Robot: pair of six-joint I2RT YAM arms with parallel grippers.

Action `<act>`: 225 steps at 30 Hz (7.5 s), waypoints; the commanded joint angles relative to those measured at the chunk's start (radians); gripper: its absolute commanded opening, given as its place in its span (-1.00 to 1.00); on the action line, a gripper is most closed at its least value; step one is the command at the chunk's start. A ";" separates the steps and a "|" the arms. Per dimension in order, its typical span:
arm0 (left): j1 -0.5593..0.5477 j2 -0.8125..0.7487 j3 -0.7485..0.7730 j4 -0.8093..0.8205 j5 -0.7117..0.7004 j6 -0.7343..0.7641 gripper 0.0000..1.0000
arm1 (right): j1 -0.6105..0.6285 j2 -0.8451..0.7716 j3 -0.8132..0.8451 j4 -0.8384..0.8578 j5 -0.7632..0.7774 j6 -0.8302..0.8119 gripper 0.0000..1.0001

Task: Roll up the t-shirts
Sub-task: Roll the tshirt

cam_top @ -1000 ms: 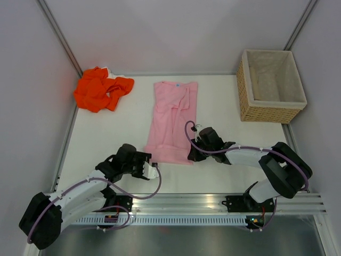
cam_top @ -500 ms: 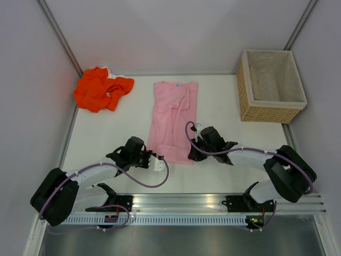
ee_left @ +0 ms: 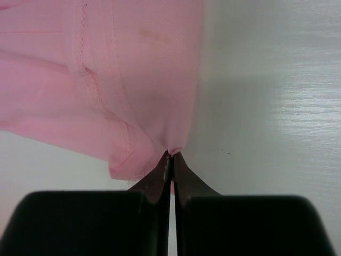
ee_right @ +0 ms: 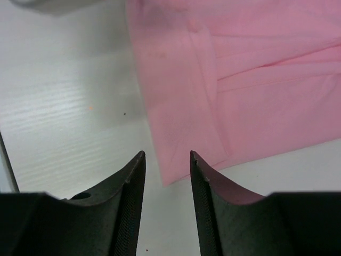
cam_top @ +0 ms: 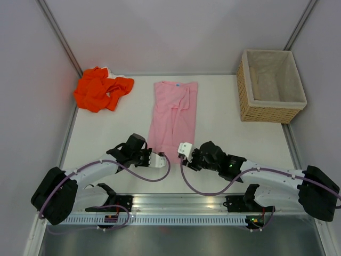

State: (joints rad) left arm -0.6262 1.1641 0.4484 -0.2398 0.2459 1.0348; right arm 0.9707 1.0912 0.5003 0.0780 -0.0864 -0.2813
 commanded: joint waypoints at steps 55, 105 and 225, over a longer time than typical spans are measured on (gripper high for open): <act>0.238 0.345 0.481 -0.532 0.328 -0.110 -0.95 | -0.300 0.389 0.311 -0.443 -0.400 -0.115 -0.99; 0.298 0.243 0.234 -0.070 0.029 -0.045 -0.31 | -0.234 0.381 -0.003 0.163 -0.202 0.599 -0.83; 0.316 0.523 0.610 -0.714 0.305 -0.036 -0.28 | -0.260 0.417 0.308 -0.308 -0.289 -0.039 -0.63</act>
State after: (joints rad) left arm -0.3134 1.7077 1.0534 -0.9962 0.5694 1.0355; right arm 0.7242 1.4837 0.7803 -0.2832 -0.3920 -0.3584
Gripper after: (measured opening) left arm 0.337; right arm 0.160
